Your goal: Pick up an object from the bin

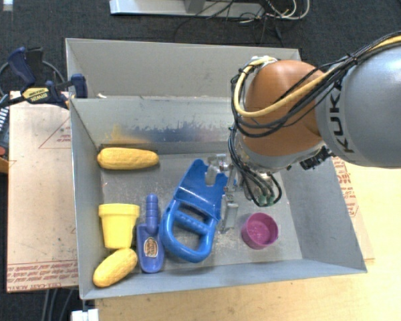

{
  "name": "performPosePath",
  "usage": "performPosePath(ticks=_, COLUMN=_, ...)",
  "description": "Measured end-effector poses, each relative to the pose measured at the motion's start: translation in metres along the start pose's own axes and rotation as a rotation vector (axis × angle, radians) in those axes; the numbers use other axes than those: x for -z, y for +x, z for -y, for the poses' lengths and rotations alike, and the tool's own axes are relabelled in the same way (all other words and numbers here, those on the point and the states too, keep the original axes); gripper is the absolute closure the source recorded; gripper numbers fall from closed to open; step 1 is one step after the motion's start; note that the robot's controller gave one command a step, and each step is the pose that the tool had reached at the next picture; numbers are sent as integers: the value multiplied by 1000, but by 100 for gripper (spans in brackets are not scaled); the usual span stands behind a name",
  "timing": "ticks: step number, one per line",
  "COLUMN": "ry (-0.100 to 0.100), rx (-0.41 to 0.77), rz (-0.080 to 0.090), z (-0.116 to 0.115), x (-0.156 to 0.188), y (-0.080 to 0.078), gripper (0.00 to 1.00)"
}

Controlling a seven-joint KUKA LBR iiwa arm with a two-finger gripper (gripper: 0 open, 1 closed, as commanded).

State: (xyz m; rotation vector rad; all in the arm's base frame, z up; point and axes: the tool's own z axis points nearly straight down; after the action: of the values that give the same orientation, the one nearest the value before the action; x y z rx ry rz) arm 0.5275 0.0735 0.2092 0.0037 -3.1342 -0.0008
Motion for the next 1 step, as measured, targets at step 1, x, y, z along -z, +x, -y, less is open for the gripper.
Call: performPosePath(ticks=1, ry=-1, rx=-3, rz=8, z=1, x=5, y=-1, gripper=0)
